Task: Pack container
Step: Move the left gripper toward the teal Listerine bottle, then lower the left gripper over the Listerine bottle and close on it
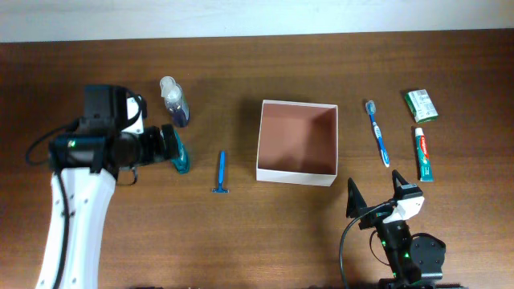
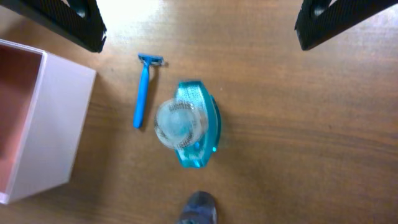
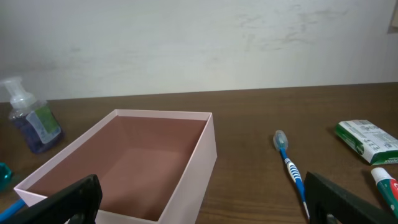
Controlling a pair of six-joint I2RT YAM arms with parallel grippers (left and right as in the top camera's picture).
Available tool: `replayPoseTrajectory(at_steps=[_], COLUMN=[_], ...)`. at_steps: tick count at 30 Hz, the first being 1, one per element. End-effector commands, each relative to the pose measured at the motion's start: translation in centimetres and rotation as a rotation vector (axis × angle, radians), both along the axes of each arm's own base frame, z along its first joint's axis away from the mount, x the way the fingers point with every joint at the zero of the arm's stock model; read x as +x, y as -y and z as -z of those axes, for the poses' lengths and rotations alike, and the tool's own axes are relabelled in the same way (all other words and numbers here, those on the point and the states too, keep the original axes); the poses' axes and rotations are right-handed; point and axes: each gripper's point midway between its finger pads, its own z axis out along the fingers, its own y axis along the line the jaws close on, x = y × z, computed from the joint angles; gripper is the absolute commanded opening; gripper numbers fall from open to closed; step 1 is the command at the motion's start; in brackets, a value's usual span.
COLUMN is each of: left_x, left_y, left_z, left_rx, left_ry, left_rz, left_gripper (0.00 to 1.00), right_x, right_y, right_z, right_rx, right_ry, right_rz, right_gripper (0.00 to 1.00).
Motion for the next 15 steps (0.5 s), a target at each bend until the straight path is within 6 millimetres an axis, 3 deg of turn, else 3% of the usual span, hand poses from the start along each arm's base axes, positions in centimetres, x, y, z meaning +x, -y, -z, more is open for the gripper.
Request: replayPoseTrajectory(at_steps=[1,6,15], left_x=[1.5,2.9,3.5], left_y=[0.3,1.6,0.7], left_z=[0.3,0.2,1.5], left_rx=[0.007,0.033,0.093], left_ry=[0.007,0.053,0.023], left_rz=[-0.015,0.013,-0.045], left_gripper=[0.99,0.99,0.99], right_x=[-0.1,-0.1,-0.1], right_y=[-0.2,-0.2,-0.2], right_z=[0.2,0.2,0.2], right_rx=[-0.007,-0.007,-0.007], right_ry=[-0.001,-0.001,-0.001], right_rz=[-0.008,-0.008,-0.008], right_gripper=[0.98,0.98,0.98])
